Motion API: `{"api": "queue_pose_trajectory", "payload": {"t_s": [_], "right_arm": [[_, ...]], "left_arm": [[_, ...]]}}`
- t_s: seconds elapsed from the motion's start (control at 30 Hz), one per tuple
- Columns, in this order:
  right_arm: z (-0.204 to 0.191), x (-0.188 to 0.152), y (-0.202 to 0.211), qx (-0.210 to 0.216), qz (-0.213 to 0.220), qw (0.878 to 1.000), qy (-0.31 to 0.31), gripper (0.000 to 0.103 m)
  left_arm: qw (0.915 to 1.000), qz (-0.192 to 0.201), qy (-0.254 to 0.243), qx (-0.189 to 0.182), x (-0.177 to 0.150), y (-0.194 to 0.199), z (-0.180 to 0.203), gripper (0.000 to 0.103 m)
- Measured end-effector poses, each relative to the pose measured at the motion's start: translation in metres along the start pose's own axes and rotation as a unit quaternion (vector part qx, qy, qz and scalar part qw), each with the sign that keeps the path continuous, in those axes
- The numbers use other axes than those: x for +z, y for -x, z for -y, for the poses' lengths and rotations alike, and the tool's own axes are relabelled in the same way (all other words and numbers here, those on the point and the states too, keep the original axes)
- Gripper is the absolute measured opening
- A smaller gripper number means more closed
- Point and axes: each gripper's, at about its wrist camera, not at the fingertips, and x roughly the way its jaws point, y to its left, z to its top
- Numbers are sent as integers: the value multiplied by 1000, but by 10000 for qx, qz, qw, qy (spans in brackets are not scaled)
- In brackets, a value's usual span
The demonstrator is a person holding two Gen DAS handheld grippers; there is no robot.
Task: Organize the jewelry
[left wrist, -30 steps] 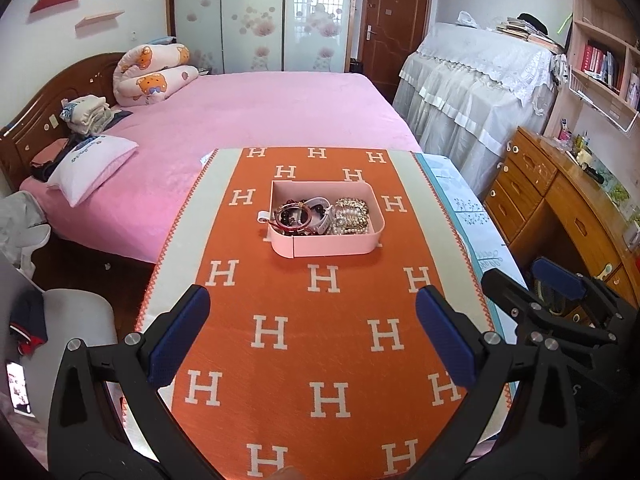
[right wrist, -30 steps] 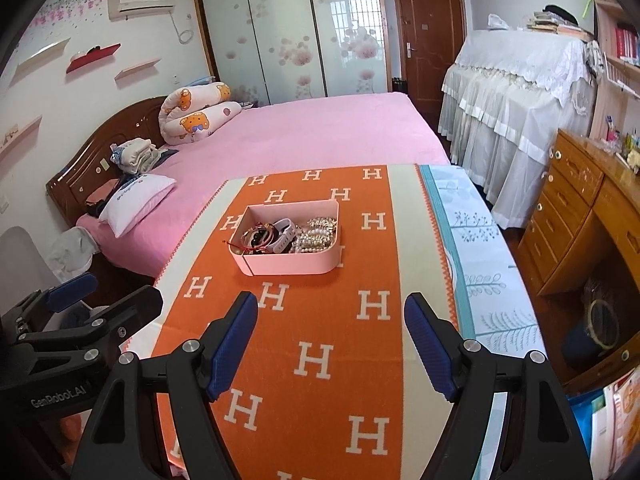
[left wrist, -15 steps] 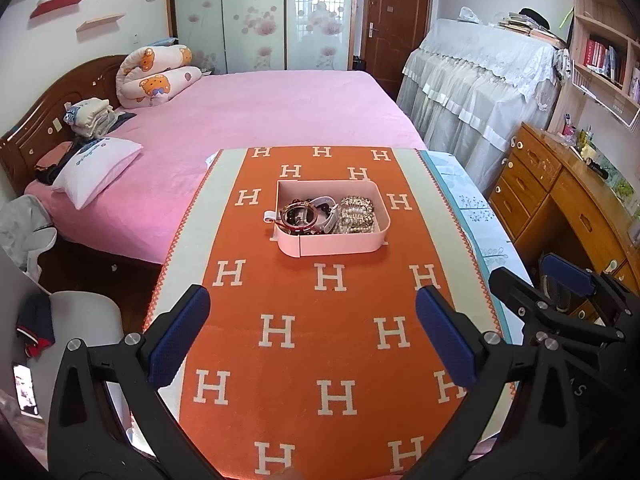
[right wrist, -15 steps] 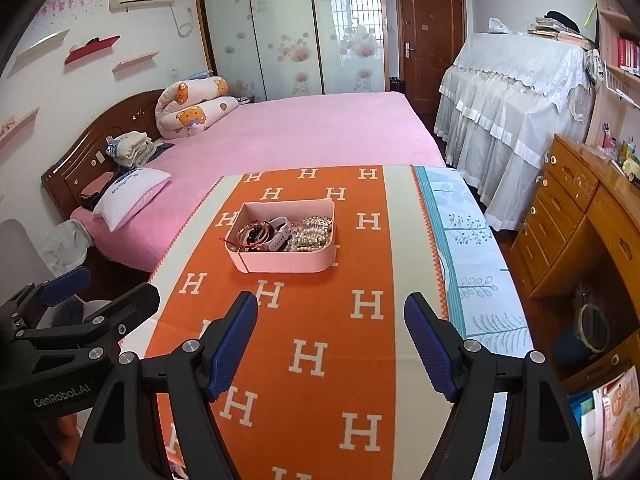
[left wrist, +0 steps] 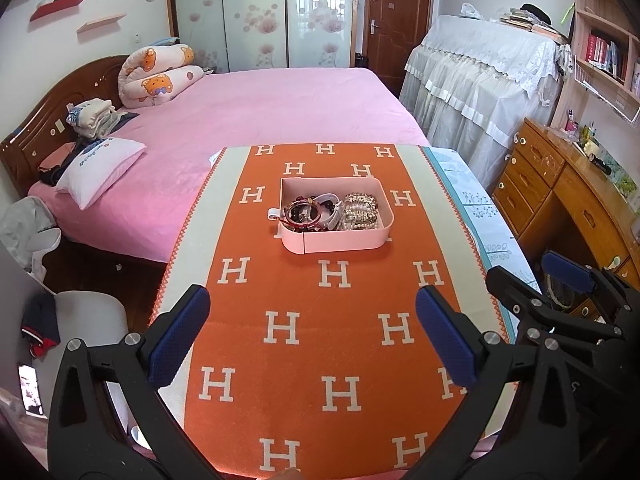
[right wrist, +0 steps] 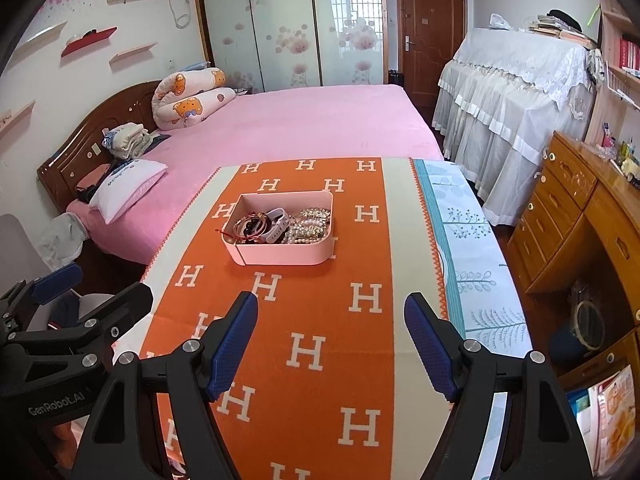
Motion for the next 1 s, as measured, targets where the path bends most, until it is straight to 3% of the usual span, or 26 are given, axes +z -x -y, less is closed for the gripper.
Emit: {"api": "queue_pose_trajectory", "payload": {"t_s": [1.0], "right_arm": [[-2, 1, -3, -27, -97, 9999, 67, 77]], "left_arm": [[9998, -166, 38, 77, -4, -8, -5, 102]]}}
